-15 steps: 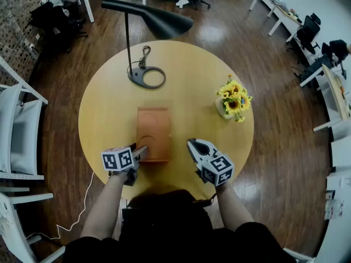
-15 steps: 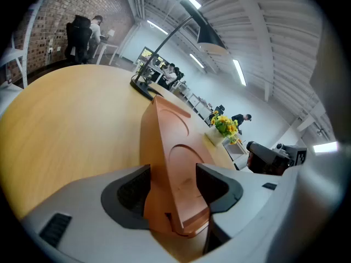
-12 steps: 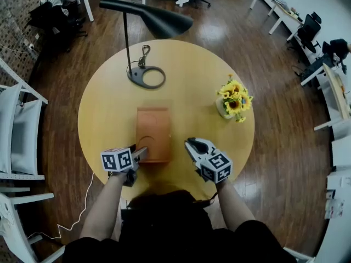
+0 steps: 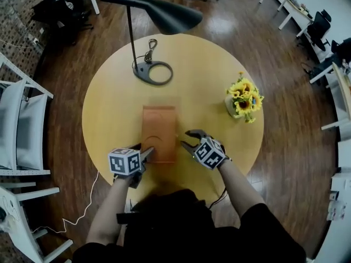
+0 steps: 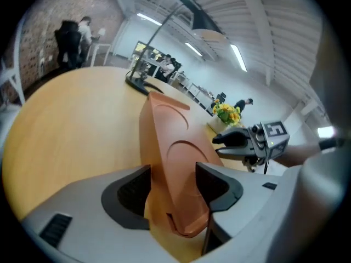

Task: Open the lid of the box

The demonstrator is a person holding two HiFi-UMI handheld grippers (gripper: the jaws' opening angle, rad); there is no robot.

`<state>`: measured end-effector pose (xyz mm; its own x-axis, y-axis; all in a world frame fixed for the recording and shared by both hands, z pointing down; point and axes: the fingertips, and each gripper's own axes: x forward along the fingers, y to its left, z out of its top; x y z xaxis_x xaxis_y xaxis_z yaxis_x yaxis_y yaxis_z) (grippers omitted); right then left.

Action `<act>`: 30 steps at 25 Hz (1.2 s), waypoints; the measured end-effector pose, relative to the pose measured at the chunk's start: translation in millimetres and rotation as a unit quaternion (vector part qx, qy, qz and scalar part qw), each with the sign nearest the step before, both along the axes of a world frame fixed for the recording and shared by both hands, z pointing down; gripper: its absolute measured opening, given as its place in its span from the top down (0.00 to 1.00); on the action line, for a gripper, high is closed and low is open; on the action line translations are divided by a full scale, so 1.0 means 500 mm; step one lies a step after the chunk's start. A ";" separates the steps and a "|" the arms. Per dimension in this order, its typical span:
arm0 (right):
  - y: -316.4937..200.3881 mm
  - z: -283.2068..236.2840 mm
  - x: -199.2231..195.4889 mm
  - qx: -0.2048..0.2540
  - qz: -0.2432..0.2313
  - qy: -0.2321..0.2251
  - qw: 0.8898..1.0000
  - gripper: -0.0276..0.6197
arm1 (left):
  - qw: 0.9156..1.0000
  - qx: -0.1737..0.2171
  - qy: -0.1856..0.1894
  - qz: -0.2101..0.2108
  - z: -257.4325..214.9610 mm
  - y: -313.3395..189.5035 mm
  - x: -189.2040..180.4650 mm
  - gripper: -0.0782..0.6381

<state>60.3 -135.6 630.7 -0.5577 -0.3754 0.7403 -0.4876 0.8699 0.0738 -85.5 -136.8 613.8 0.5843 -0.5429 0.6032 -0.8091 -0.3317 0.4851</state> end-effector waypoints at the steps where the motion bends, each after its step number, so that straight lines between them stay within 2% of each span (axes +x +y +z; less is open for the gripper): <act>1: -0.007 0.008 -0.007 0.002 -0.019 0.018 1.000 0.73 | 1.000 0.015 -0.021 0.012 -0.006 0.001 0.005 0.55; 3: -0.021 0.021 -0.018 0.006 -0.048 0.044 0.998 0.73 | 0.999 0.022 -0.035 0.017 -0.010 0.004 0.009 0.56; 6: -0.032 0.035 -0.030 0.005 -0.088 0.077 0.993 0.73 | 1.000 -0.003 -0.009 0.001 0.000 0.009 0.006 0.56; 8: -0.032 0.048 -0.035 0.001 -0.111 0.099 0.989 0.73 | 1.000 -0.007 -0.005 0.000 0.001 0.010 0.007 0.56; 13: -0.025 0.056 -0.051 0.006 -0.156 0.128 0.979 0.76 | 0.999 0.019 -0.037 0.012 -0.008 0.008 0.013 0.56; 16: -0.024 0.066 -0.047 0.026 -0.160 0.144 0.976 0.83 | 0.999 0.013 -0.034 0.006 -0.004 0.009 0.010 0.56; 22: -0.030 0.064 -0.042 0.032 -0.164 0.139 0.976 0.84 | 0.999 0.008 -0.031 -0.004 -0.001 0.004 0.002 0.56; 27: -0.028 0.080 0.023 0.024 -0.139 0.148 0.979 0.84 | 1.000 0.004 -0.027 -0.010 0.002 0.006 0.002 0.56; 30: -0.026 0.074 0.051 0.022 -0.140 0.145 0.979 0.84 | 1.000 0.003 -0.026 -0.013 0.000 0.007 0.000 0.56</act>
<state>85.8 -148.6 667.7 -0.4130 -0.2735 0.8687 -0.1834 0.9593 0.2149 -85.7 -133.2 614.0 0.5380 -0.5611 0.6291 -0.8414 -0.3125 0.4409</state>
